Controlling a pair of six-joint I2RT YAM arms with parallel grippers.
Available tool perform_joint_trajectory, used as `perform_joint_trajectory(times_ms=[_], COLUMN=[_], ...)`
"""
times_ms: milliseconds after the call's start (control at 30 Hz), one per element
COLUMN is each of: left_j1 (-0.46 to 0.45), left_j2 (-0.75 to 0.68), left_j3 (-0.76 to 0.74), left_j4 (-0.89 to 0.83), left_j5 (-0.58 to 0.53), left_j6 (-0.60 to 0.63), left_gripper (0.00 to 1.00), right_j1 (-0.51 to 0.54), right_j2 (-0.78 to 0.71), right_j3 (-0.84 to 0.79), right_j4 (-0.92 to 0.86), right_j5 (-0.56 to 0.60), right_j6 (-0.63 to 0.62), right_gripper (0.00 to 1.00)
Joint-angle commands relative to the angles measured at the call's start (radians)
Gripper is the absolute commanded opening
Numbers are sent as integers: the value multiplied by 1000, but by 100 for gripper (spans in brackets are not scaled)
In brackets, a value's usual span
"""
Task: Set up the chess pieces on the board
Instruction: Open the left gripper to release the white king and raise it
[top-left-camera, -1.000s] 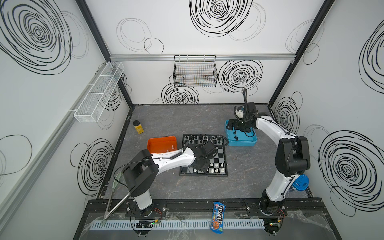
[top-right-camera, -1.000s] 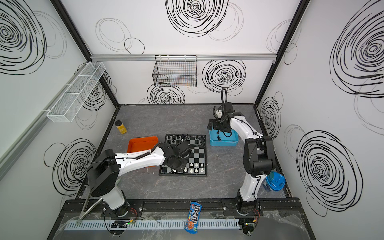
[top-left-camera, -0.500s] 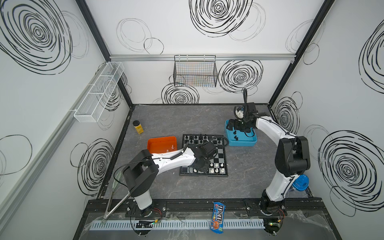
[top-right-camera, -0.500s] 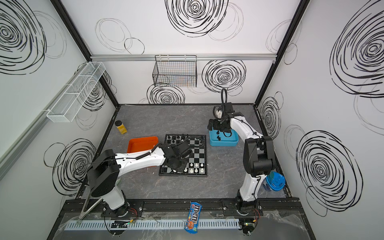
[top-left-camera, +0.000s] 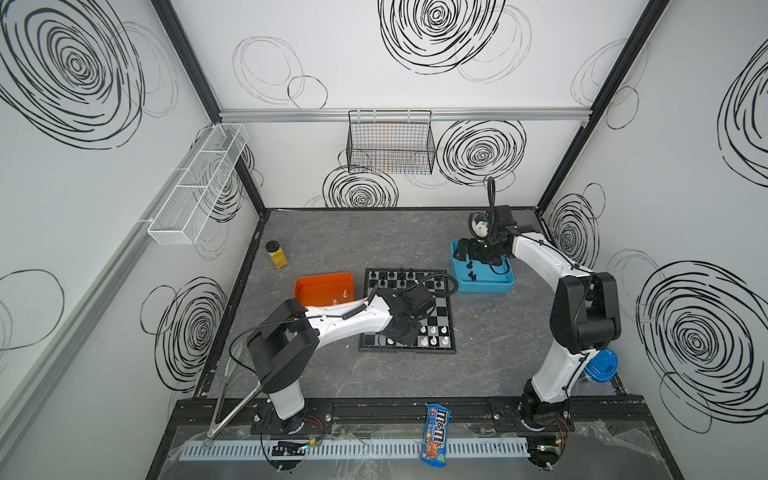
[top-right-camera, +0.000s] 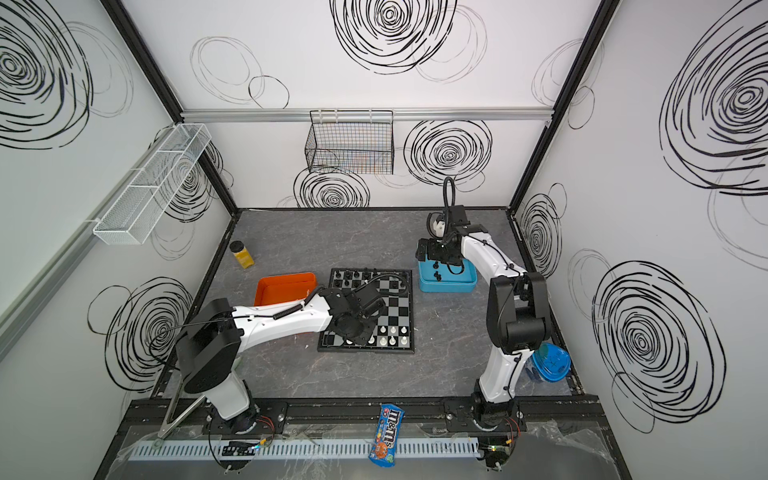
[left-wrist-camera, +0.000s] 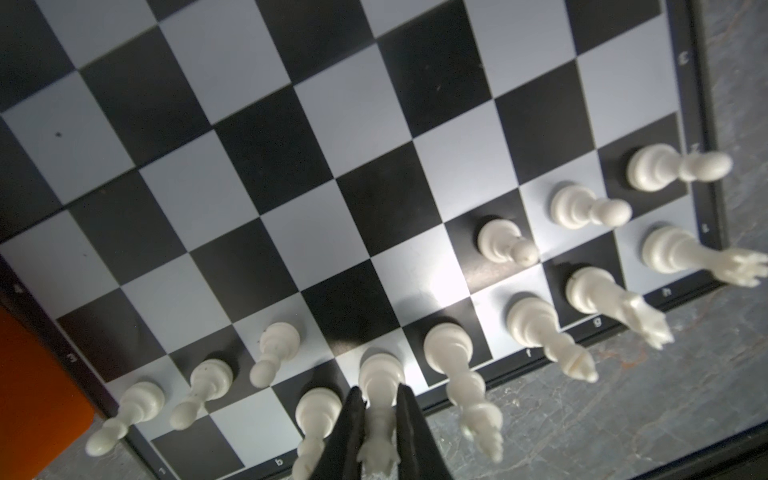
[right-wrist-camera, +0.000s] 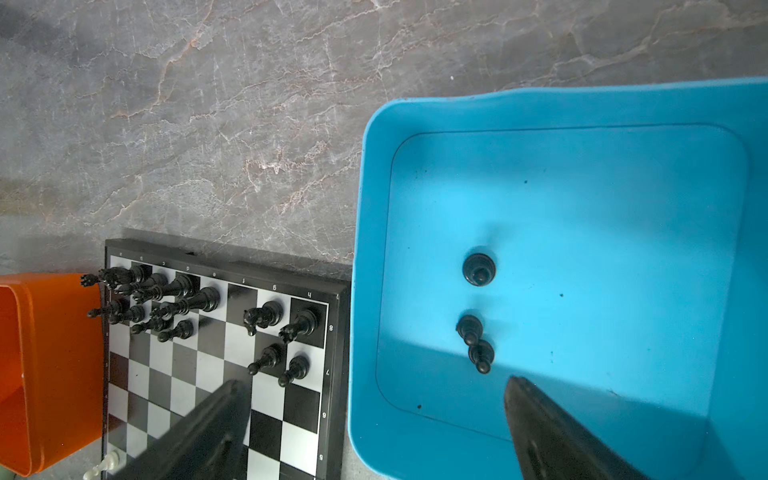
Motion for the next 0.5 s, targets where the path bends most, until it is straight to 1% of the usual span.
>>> perform_joint_trajectory(times_ms=[0, 67, 167, 467], left_j1=[-6, -5, -6, -6], left_j2=[16, 15, 13, 6], left_j3=[8, 10, 14, 38], left_j4=[-12, -14, -17, -40], left_j5=[-2, -4, -7, -18], left_j6=[0, 1, 2, 3], left_gripper=[21, 24, 27, 29], right_j1=[-5, -5, -5, -7], right_j2=[-29, -29, -28, -29], right_j3=[-6, -6, -5, -1], right_j4=[11, 10, 10, 10], right_j5=[6, 6, 5, 4], right_j6=[-13, -12, -15, -15], right_gripper=[100, 100, 100, 100])
